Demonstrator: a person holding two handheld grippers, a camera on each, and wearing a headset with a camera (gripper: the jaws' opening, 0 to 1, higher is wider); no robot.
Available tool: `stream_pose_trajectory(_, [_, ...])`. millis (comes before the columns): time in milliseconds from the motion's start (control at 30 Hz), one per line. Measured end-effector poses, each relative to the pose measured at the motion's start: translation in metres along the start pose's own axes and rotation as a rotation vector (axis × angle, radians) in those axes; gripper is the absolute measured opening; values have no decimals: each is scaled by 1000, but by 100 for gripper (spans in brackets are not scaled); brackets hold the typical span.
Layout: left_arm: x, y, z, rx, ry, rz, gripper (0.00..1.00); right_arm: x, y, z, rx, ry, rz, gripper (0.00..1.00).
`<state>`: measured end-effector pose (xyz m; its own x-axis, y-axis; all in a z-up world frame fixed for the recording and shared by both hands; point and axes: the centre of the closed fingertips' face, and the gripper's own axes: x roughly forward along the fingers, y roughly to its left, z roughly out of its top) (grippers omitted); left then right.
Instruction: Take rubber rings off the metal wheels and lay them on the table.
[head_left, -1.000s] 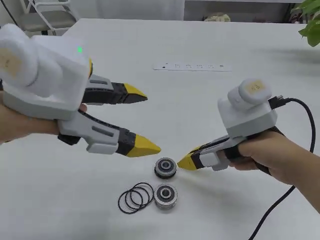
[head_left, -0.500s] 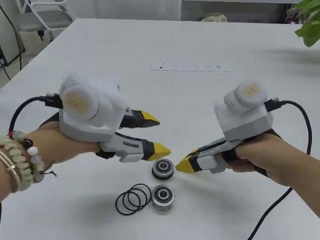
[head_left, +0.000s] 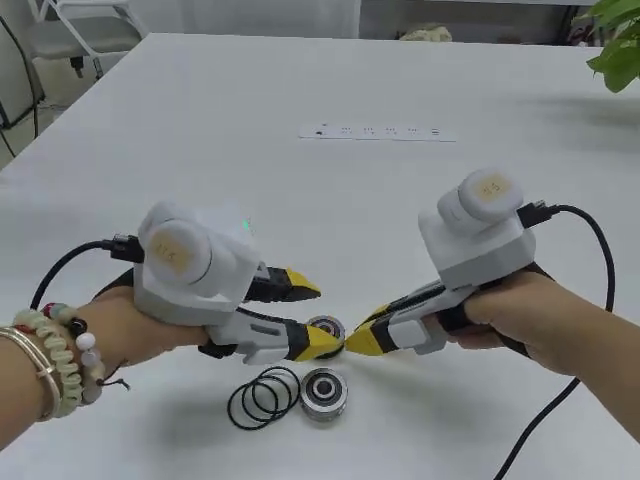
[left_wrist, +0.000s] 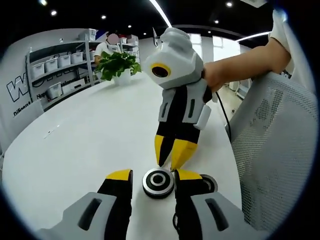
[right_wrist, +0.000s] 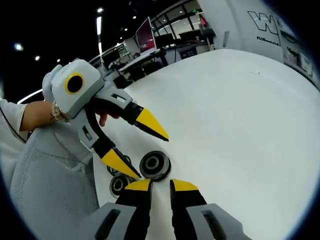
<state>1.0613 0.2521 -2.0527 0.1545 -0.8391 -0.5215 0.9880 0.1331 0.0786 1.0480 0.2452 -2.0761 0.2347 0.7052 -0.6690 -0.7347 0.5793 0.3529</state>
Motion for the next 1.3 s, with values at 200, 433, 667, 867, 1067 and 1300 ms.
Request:
stream_pose_trajectory(200, [2, -4, -6, 18, 8, -23, 18, 2, 0, -1, -30, 0, 1, 14])
stream_pose_trajectory(433, [0, -7, -8, 24, 8, -45, 12, 5, 2, -1, -75, 8, 0, 14])
stream_pose_trajectory(667, [-1, -1, -10, -36, -15, -29, 8, 6, 5, 2, -146, -3, 3, 16])
stream_pose_trajectory(867, [-1, -4, -9, -27, -19, -40, 8, 8, 5, 0, -176, -1, 6, 15])
stream_pose_trajectory(1067, [0, -6, -8, -20, -27, -48, 8, 10, 9, 1, -174, -12, 23, 17])
stream_pose_trajectory(1300, [1, -7, -7, -25, -31, -49, 8, 11, 8, -1, -245, 5, 8, 13])
